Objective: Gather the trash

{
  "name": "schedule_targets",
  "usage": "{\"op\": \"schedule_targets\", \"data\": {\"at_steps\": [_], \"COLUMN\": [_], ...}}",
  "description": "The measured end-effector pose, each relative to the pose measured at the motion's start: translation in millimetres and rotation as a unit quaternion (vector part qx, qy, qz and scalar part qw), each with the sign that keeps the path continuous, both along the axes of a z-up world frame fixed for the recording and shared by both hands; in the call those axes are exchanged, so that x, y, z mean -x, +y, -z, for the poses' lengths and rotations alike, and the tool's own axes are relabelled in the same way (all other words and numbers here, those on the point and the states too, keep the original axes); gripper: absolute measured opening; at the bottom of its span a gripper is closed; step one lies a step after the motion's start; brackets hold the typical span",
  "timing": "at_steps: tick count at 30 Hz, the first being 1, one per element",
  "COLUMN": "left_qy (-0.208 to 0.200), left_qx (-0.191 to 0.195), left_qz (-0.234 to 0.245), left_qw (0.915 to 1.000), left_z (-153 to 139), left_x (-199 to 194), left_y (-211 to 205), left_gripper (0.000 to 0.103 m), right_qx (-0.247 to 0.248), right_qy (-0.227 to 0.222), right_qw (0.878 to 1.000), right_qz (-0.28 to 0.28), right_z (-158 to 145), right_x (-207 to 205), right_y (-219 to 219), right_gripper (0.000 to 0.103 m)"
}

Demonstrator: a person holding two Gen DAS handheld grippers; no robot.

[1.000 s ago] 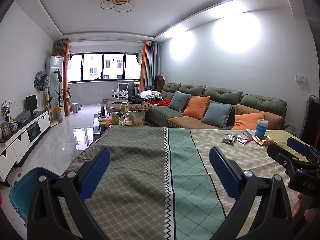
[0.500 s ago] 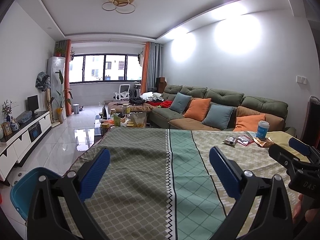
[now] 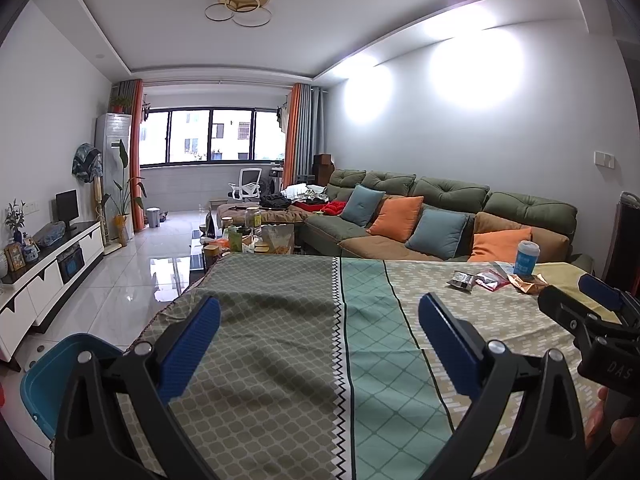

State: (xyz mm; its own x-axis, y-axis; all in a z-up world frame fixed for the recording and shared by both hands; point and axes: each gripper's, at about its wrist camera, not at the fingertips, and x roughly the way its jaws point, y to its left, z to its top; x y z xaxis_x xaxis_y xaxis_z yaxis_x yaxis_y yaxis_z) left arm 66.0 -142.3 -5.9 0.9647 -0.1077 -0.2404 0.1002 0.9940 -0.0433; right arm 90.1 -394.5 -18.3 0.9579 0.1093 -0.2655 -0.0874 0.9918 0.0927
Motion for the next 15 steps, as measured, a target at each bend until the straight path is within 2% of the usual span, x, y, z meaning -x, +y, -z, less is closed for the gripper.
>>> {"op": "schedule_targets", "data": {"at_steps": [15], "left_qy": [-0.001], "left_qx": [-0.004], "left_qz": [-0.001], "left_qw": [1.0], "left_z": [1.8], "left_x": [-0.1], "left_y": [-1.9], "left_gripper": [0.1], "right_qx": [0.0], "right_qy": [0.0], "right_qw": [1.0], "right_qz": [0.0], "right_z": [0.2], "right_x": [-0.6], "right_y": [-0.3], "right_gripper": [0.099]}}
